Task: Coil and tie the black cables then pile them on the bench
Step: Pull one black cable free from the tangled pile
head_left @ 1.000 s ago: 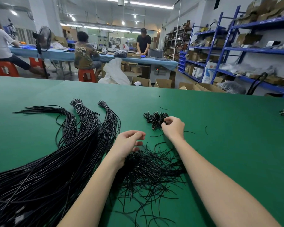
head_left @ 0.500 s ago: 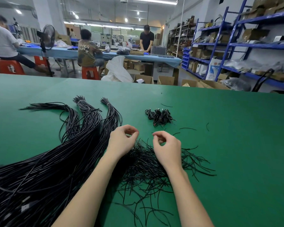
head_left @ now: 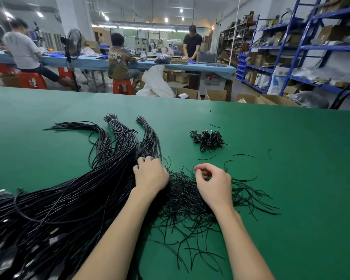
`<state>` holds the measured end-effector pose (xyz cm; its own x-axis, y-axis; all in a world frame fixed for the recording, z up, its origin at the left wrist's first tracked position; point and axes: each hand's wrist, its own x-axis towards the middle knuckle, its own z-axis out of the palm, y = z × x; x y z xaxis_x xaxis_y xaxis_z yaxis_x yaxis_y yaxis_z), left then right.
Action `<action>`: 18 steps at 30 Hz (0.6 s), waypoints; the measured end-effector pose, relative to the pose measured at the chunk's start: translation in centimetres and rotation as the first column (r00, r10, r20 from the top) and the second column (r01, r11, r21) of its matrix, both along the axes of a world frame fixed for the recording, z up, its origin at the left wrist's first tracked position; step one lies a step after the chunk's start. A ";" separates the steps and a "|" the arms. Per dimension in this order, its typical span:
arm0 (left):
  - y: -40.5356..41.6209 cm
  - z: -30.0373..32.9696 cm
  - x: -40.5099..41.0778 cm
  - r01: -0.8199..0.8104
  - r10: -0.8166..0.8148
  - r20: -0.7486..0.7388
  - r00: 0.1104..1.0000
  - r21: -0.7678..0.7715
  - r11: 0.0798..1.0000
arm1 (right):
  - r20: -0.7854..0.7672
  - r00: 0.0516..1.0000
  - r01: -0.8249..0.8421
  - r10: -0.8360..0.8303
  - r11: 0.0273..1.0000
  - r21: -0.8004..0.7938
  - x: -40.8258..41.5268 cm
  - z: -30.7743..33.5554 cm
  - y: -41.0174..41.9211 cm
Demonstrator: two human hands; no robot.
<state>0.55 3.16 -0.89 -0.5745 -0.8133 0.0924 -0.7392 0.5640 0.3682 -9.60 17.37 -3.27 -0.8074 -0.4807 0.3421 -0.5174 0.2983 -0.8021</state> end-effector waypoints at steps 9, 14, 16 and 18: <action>-0.6 0.3 0.5 -0.068 0.069 -0.052 0.996 0.013 0.998 | 0.015 0.999 -0.031 0.031 1.000 0.003 0.3 0.1 -0.2; -0.8 0.8 0.5 -0.084 0.095 -0.166 0.982 0.069 0.994 | 0.024 0.999 -0.037 0.037 0.999 -0.004 0.3 0.2 -0.3; -1.2 1.1 0.6 -0.116 0.131 -0.193 0.972 0.090 0.989 | 0.033 0.999 -0.039 0.039 0.999 -0.015 0.3 0.2 -0.3; -1.6 1.5 0.8 -0.104 0.121 -0.200 0.972 0.096 0.990 | 0.039 0.998 -0.046 0.048 0.998 -0.030 0.5 0.5 -0.3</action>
<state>1.36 1.52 0.57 -0.4547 -0.8816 0.1267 -0.6999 0.4417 0.5612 -9.12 17.04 -2.76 -0.7973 -0.5086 0.3249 -0.4980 0.2503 -0.8303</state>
